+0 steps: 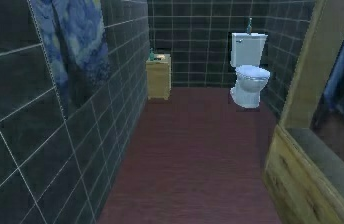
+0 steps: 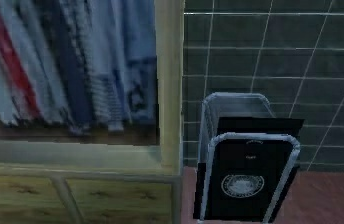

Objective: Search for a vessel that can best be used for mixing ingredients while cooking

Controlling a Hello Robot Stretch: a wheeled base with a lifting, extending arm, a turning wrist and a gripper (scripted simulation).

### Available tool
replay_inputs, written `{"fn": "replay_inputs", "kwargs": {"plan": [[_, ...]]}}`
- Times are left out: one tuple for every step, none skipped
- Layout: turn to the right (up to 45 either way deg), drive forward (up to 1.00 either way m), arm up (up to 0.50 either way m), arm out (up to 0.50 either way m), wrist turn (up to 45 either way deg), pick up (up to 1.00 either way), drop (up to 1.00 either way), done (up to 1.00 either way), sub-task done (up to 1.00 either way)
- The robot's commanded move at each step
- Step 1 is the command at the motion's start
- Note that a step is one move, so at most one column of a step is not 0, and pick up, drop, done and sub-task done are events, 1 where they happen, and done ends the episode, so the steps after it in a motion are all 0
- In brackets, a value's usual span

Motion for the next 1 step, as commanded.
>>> {"fn": "replay_inputs", "kwargs": {"plan": [[0.0,1.0,0.0,0.0,0.0,0.0,0.0,0.0,0.0]]}}
